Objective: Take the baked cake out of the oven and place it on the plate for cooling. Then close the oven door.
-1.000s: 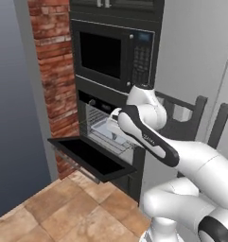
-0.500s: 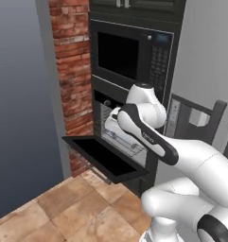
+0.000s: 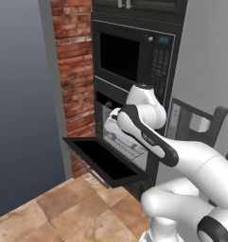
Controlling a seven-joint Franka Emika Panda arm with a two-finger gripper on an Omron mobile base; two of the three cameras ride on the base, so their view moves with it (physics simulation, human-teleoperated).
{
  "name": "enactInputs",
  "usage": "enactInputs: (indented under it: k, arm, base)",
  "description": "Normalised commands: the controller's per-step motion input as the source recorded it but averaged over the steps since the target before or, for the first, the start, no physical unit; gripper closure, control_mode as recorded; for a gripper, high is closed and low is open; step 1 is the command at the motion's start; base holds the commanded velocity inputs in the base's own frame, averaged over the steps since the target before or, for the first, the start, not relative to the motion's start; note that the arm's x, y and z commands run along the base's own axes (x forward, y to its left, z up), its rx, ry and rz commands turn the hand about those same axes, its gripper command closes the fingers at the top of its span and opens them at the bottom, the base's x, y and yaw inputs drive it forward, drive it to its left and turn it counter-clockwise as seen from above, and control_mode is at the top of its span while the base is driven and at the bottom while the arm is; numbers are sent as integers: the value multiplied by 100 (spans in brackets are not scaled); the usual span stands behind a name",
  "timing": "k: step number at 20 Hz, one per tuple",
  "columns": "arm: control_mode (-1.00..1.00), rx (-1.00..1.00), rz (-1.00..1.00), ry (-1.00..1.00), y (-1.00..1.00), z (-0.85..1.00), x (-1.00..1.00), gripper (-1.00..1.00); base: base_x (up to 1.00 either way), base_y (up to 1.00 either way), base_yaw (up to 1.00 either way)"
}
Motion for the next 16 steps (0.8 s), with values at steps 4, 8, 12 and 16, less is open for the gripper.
enactInputs:
  k: [4,8,12,16]
  arm:
    - [100,0,0,0,0,0,0,-100]
    - [100,0,0,0,0,0,0,-100]
    - [100,0,0,0,0,0,0,-100]
    - [100,0,0,0,0,0,0,-100]
  base:
    - [42,-4,6]
    - [50,-2,7]
    - [35,-15,8]
    - [25,-28,9]
